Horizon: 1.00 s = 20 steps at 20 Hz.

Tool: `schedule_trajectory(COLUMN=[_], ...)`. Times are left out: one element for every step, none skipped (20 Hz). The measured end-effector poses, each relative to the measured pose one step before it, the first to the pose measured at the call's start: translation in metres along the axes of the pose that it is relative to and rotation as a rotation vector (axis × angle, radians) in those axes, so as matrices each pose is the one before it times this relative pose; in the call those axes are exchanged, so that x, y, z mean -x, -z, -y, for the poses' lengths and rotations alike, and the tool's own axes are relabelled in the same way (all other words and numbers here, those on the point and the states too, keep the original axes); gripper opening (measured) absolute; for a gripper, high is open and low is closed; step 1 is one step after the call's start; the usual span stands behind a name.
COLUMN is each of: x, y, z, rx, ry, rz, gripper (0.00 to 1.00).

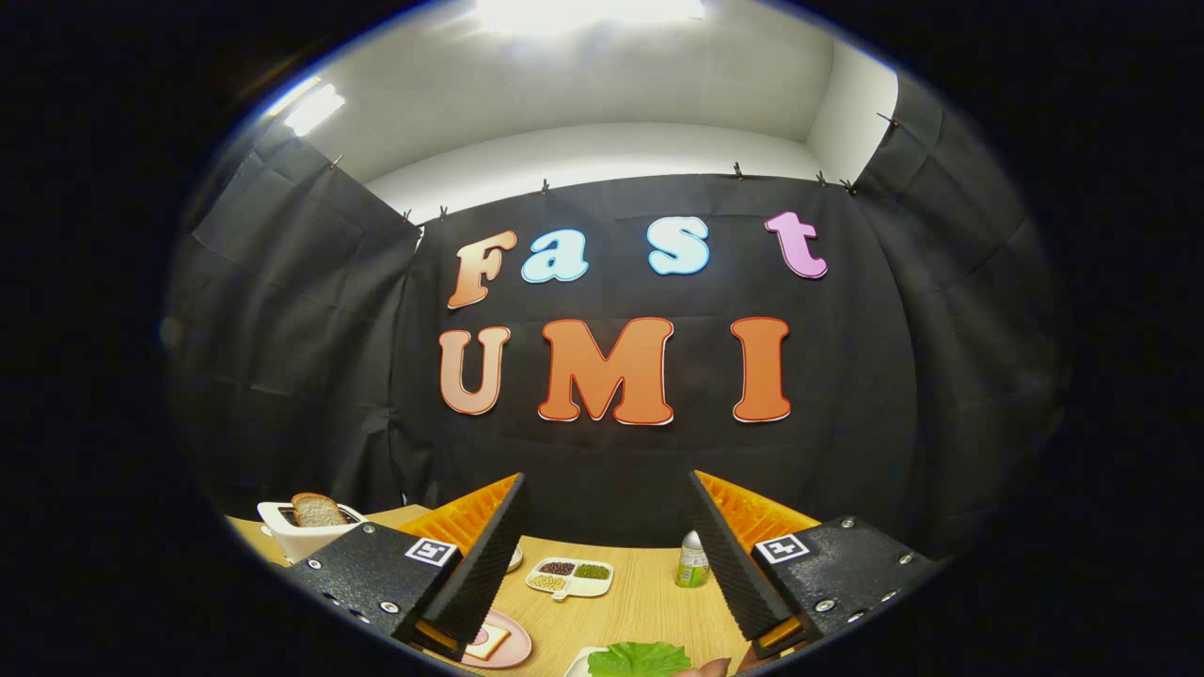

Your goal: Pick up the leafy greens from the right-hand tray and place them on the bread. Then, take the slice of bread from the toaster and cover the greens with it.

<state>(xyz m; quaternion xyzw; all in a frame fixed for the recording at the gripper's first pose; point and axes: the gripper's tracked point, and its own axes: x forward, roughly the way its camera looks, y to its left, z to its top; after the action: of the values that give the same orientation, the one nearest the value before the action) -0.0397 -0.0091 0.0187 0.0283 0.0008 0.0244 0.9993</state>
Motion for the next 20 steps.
schedule_trajectory(x=[-0.00172, -0.00338, -0.00306, -0.00221, 0.00055, 0.00045, 0.00054, -0.00001, 0.00044, -0.00162, -0.00246, -0.00087, -0.0017, -0.00192, -0.00187, -0.00205, -0.00213, -0.00294, -0.00114, -0.00237], y=[0.00114, 0.00186, 0.00197, 0.00209, 0.00223, -0.00023, -0.00202, 0.00032, 0.00498, 0.00648, 0.00464, 0.00125, 0.00107, 0.00314, 0.00367, 0.00457, 0.00573, 0.00721, 0.01029, 0.01137], z=[0.00328, 0.00444, 0.00433, 0.00078, -0.00061, 0.0023, 0.00499, 0.00299, 0.00002, 0.00013, -0.00094, 0.00033, -0.00236, -0.00391, -0.00295, -0.00286, -0.00409, -0.00377, -0.00354, -0.00303], rx=[-0.00005, -0.00654, -0.00984, -0.00033, 0.01069, 0.0195, 0.01523, 0.00498, -0.01062, -0.02211, -0.01892, -0.01503, -0.00995, -0.0022, -0.0005, 0.00394, 0.00798, 0.00965, 0.00887, 0.00527], ry=[0.00318, 0.01018, 0.0106, -0.00483, -0.00525, 0.00373, 0.01142, 0.01021, 0.00669, 0.00518, 0.00008, -0.00023, -0.01136, -0.01728, -0.01403, -0.01479, -0.01741, -0.01476, -0.01865, -0.01515], rz=[0.00656, 0.00385, -0.00467, -0.01144, -0.01361, 0.00005, 0.00801, 0.00402, -0.01108, -0.02336, -0.0188, -0.01188, -0.01044, -0.01484, -0.01967, -0.02321, -0.02371, -0.03163, -0.03748, -0.04311], gripper=[0.99, 0.99, 0.99, 0.99, 0.99, 0.99, 0.99, 0.99, 0.99, 0.99, 0.99, 0.99, 0.99, 0.99, 0.99, 0.99, 0.99, 0.99, 0.99, 0.99])
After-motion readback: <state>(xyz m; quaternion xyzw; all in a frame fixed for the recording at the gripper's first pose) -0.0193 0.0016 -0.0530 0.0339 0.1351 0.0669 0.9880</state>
